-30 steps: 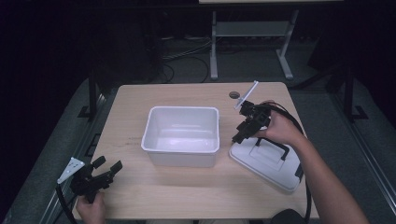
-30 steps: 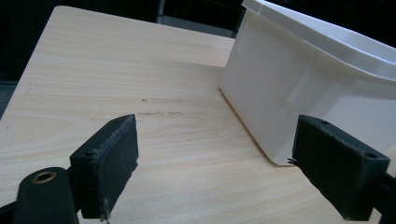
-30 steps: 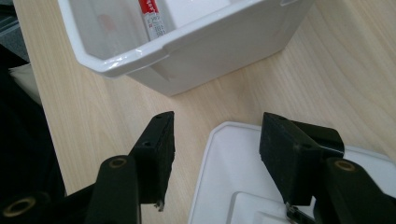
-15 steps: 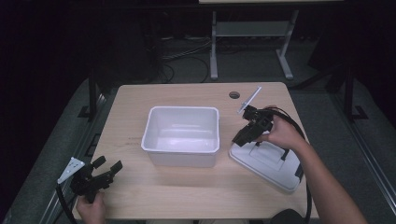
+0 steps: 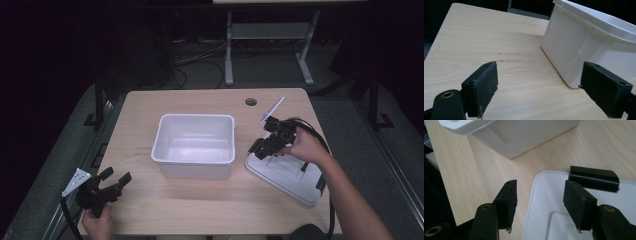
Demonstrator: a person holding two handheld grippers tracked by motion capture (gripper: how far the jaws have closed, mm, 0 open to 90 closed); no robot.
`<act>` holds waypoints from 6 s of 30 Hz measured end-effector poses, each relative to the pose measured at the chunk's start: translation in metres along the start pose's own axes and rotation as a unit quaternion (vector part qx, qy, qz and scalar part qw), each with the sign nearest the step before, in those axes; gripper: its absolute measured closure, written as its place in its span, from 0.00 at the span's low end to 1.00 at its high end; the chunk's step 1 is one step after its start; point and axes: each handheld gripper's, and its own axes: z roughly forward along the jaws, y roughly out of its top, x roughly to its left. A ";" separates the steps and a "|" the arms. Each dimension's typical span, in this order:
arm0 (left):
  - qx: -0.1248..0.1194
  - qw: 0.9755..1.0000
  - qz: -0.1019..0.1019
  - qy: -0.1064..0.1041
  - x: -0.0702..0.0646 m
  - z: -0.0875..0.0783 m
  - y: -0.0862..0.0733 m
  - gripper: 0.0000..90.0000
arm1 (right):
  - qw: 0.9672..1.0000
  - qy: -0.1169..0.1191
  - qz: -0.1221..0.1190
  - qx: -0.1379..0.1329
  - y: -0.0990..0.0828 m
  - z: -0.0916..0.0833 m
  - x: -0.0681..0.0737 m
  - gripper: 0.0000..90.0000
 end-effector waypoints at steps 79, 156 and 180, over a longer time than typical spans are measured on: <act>0.007 1.000 0.002 -0.004 -0.003 0.003 -0.001 0.15 | 0.992 -0.051 0.109 -0.030 -0.096 -0.022 -0.056 0.53; 0.008 1.000 0.002 -0.002 -0.002 0.003 -0.001 0.15 | 0.997 -0.074 0.002 -0.028 -0.060 -0.095 0.005 0.93; 0.006 1.000 0.000 -0.002 -0.002 0.003 -0.002 0.15 | 0.996 -0.065 -0.047 -0.031 -0.017 -0.128 0.032 0.93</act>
